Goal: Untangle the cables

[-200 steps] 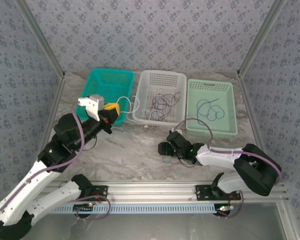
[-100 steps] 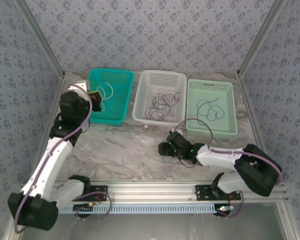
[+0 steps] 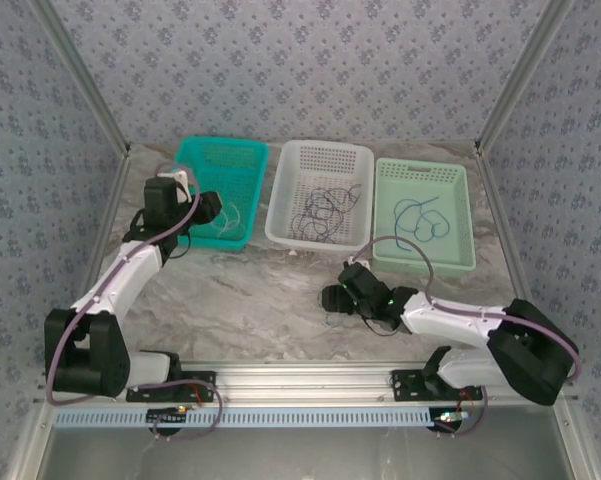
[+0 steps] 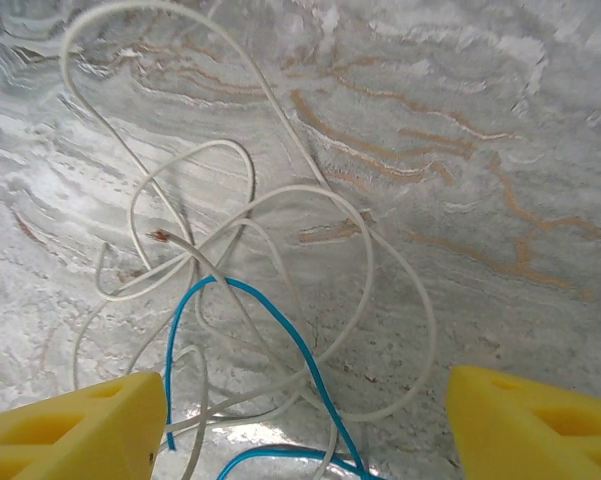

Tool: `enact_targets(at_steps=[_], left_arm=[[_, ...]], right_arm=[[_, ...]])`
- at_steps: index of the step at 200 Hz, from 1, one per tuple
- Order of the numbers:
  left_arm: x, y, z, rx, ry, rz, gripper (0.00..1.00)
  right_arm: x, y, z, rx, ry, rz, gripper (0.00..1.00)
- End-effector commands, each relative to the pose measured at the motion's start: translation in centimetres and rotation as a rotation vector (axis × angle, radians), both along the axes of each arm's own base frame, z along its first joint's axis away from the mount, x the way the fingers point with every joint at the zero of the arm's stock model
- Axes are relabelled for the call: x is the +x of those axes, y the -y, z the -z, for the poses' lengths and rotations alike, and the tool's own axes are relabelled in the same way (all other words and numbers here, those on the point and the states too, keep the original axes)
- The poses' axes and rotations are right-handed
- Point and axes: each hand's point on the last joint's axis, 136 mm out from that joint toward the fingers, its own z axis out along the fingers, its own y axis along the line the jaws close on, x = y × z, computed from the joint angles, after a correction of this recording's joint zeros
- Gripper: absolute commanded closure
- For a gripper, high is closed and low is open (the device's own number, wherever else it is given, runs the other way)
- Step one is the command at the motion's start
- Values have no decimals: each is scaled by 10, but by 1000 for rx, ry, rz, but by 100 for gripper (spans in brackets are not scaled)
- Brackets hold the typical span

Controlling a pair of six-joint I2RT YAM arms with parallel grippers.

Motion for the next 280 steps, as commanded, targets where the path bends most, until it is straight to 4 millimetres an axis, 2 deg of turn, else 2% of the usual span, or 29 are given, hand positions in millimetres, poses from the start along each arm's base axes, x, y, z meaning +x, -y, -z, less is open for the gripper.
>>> enact_targets(at_steps=[1, 13, 20, 43, 68, 88, 113, 144, 164, 194, 233, 257, 280], left_arm=[[-5, -1, -10, 8, -16, -27, 20], [-13, 4, -15, 74, 8, -21, 5], [-19, 9, -19, 120, 28, -18, 1], [-40, 42, -34, 183, 98, 86, 1], [-73, 92, -41, 235, 190, 283, 1], [-102, 126, -35, 242, 226, 424, 1], [-127, 147, -17, 226, 201, 519, 2], [-145, 158, 8, 165, 145, 555, 3], [-149, 161, 18, 139, 130, 549, 3], [-149, 162, 20, 133, 131, 541, 3], [-149, 165, 21, 144, 126, 548, 2], [-150, 164, 22, 145, 127, 541, 3], [-150, 164, 23, 144, 126, 537, 3]], right_arm=[[-1, 12, -5, -42, 30, 9, 24], [-1, 14, -9, -40, 43, 13, 24], [0, 15, -12, -37, 52, 17, 24], [2, 20, -19, -25, 68, 34, 24], [3, 23, -24, 4, 79, 47, 24], [2, 24, -24, 22, 78, 51, 24], [-3, 27, -18, 0, 52, 28, 27], [-19, 45, -2, -107, -40, 27, 32], [-30, 51, 3, -104, -97, 45, 35], [-46, 44, 11, -31, -171, 46, 38], [-47, 29, 13, 48, -215, 56, 37], [-51, 27, 24, 16, -269, 55, 38], [-51, 20, 30, 19, -290, 35, 52]])
